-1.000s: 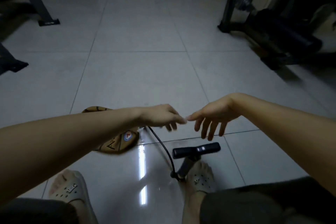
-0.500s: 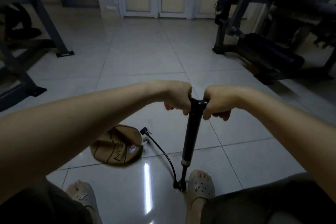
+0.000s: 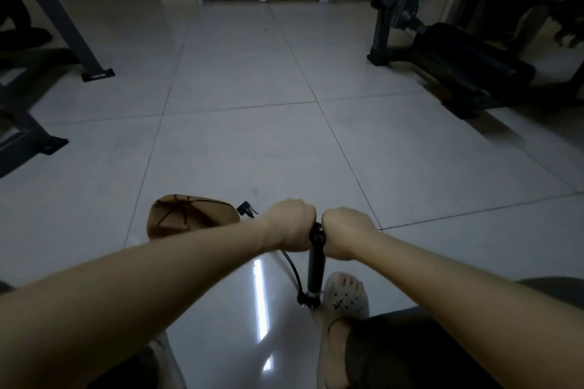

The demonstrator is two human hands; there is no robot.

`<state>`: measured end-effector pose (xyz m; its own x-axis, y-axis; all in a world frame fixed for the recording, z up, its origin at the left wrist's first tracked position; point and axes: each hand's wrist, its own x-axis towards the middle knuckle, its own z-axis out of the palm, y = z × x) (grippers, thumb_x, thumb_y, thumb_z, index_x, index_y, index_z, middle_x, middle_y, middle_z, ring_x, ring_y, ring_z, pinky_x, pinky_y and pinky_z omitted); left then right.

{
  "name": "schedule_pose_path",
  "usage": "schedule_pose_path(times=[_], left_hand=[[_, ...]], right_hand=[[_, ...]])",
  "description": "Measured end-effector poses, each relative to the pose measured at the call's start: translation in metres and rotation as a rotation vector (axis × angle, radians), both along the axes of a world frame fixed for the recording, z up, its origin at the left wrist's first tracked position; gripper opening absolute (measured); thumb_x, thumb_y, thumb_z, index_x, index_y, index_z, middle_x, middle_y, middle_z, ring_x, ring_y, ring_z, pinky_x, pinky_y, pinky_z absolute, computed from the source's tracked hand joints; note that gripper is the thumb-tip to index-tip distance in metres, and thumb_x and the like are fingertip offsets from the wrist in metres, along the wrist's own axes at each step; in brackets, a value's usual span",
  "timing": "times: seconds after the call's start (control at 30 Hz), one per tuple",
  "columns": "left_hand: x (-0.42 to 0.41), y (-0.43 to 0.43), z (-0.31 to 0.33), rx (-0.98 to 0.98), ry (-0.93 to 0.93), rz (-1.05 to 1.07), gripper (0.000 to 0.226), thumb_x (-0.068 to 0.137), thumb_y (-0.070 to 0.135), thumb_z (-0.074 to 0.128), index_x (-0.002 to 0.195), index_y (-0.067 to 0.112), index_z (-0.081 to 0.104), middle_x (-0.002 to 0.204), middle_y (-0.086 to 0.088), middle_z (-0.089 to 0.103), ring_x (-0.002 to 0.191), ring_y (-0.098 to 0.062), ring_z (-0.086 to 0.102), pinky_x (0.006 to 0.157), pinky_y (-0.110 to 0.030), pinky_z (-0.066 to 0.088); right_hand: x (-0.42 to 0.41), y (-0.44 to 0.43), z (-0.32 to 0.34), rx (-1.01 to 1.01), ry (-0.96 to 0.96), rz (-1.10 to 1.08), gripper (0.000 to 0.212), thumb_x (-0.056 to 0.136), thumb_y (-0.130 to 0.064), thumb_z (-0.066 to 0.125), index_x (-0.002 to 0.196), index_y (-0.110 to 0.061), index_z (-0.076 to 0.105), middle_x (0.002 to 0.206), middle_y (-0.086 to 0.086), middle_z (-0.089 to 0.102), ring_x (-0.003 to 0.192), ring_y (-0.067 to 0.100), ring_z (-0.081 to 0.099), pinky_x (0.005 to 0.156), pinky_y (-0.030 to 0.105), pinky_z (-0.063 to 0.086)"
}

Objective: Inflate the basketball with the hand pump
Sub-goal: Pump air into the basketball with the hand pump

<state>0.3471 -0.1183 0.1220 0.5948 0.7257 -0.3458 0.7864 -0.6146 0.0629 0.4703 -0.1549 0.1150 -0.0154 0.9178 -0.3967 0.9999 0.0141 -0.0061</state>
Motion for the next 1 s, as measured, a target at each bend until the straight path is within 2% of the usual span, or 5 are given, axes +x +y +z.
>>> schedule_pose_path(times=[0.23,0.33,0.47,0.6,1.0], left_hand=[[-0.003,-0.007,-0.010,0.075,0.053,-0.074,0.011,0.090,0.014,0.055,0.081,0.014,0.048,0.103,-0.014,0.066,0.084,-0.032,0.061,0.068,-0.034,0.045],[-0.003,-0.007,0.017,0.043,0.025,-0.026,0.015,0.090,0.020,0.059,0.099,0.009,0.064,0.104,-0.016,0.068,0.094,-0.036,0.067,0.070,-0.033,0.045],[0.004,0.023,0.105,-0.404,0.009,0.165,0.017,0.084,0.011,0.072,0.069,0.010,0.063,0.061,-0.005,0.053,0.047,-0.019,0.048,0.049,-0.026,0.042],[0.008,0.045,0.159,-0.711,0.047,0.172,0.042,0.091,0.010,0.067,0.051,0.021,0.058,0.053,0.004,0.040,0.044,-0.010,0.033,0.043,-0.020,0.031],[0.014,0.041,-0.018,-0.864,0.207,0.163,0.031,0.088,0.017,0.070,0.064,0.020,0.051,0.055,0.004,0.028,0.046,-0.013,0.020,0.044,-0.024,0.016]], right_hand=[[0.006,-0.016,-0.020,0.127,-0.048,0.105,0.032,0.092,-0.024,0.062,0.119,-0.014,0.050,0.109,0.008,0.065,0.093,0.028,0.063,0.066,0.034,0.039],[0.001,-0.012,0.019,0.009,-0.018,0.056,0.014,0.090,-0.024,0.065,0.098,-0.017,0.056,0.098,0.006,0.065,0.088,0.029,0.062,0.069,0.032,0.043],[0.013,0.022,0.112,-0.379,0.295,-0.188,0.018,0.082,-0.020,0.079,0.083,-0.011,0.064,0.060,0.001,0.053,0.049,0.016,0.047,0.047,0.024,0.038],[0.024,0.043,0.163,-0.600,0.312,-0.211,0.024,0.087,-0.021,0.074,0.072,-0.017,0.056,0.052,-0.004,0.041,0.041,0.009,0.034,0.040,0.019,0.026],[0.021,0.032,0.002,-0.792,0.324,-0.254,0.009,0.084,-0.011,0.070,0.084,-0.014,0.062,0.056,-0.002,0.036,0.048,0.012,0.029,0.050,0.026,0.025]])
